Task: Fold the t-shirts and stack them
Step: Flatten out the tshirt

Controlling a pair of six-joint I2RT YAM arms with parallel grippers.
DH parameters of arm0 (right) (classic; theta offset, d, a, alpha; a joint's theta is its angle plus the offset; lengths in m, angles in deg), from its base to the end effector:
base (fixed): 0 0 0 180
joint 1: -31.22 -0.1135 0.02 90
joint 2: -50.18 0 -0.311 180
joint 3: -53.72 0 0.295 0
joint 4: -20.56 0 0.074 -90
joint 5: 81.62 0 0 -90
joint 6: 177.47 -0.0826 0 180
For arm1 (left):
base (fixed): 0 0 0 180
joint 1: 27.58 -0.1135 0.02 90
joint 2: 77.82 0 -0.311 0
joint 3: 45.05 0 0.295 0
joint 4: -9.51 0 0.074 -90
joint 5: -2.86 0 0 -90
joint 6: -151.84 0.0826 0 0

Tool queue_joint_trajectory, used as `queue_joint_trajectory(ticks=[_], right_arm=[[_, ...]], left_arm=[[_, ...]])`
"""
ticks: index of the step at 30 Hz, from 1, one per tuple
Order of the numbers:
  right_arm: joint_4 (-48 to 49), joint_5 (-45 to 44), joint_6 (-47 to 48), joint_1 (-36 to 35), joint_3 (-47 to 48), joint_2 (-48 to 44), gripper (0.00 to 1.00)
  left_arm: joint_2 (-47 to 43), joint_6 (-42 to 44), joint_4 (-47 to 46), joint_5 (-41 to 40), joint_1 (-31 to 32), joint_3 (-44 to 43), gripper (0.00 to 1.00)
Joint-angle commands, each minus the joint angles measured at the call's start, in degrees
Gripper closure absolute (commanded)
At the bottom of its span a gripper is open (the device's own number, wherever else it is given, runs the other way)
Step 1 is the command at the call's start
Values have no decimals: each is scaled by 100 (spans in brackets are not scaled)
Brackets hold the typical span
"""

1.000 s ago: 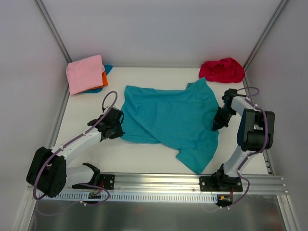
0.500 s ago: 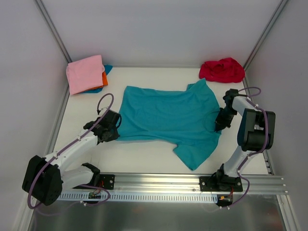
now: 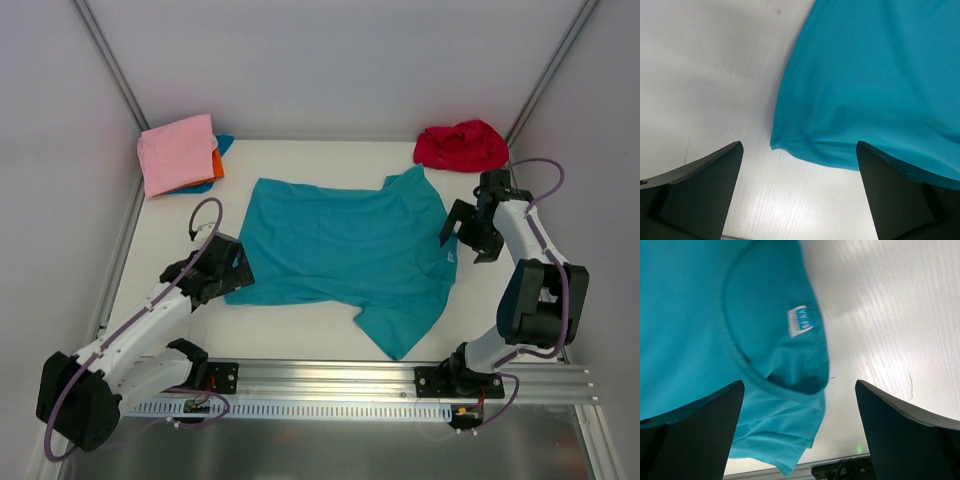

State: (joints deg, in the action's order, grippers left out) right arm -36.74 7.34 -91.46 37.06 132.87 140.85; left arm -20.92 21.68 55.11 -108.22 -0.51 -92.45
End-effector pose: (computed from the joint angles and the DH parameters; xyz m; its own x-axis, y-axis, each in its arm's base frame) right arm 0.3672 -0.0391 0.2196 -0.9178 0.1638 -0.3616 0.1725 0.9850 0.0083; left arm 0.2161 -0.0771 0.2014 -0.7138 -0.3110 -0.6275 -0.2865 0.9473 -0.1435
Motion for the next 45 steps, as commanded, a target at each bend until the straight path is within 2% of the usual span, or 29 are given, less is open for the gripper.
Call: queue_joint_trajectory(ticks=[1, 3, 4, 7, 10, 11, 13, 14, 19, 24, 30, 35, 45], right_arm=[[-312, 367, 30, -303, 421, -427, 1], [-322, 718, 4, -531, 500, -428, 1], [-235, 797, -58, -575, 518, -419, 1], [-129, 1193, -154, -979, 597, -156, 1], [11, 1246, -172, -1349, 624, 204, 0], [64, 1290, -216, -1436, 623, 292, 1], [196, 1360, -225, -1481, 623, 591, 1], [214, 1404, -225, -1499, 632, 688, 1], [434, 1492, -225, -1499, 553, 1241, 0], [522, 1527, -225, -1490, 710, 1479, 0], [135, 1528, -304, -1499, 1099, 1989, 1], [161, 1440, -410, -1499, 528, 1692, 1], [364, 1449, -515, -1490, -738, 839, 1]], left_arm=[[-697, 95, -160, -187, 53, 32, 1], [-1049, 254, -519, 33, 53, 155, 1], [-1119, 463, -1044, 199, 53, 217, 1], [-902, 719, -1828, 858, 44, 262, 1], [55, 852, -1937, 1378, 44, -229, 1], [641, 878, -1858, 1457, 44, -414, 1], [1232, 983, -1796, 1651, 53, -959, 1], [1801, 1010, -1726, 1695, 44, -1326, 1], [3551, 1098, -1734, 2011, 35, -2303, 1], [4293, 1002, -2339, 2274, 9, -2489, 1], [5198, 738, -1736, 2776, -97, -3026, 1], [4901, 545, -1743, 2908, -97, -2448, 1], [3258, 290, -1656, 2873, -88, -856, 1]])
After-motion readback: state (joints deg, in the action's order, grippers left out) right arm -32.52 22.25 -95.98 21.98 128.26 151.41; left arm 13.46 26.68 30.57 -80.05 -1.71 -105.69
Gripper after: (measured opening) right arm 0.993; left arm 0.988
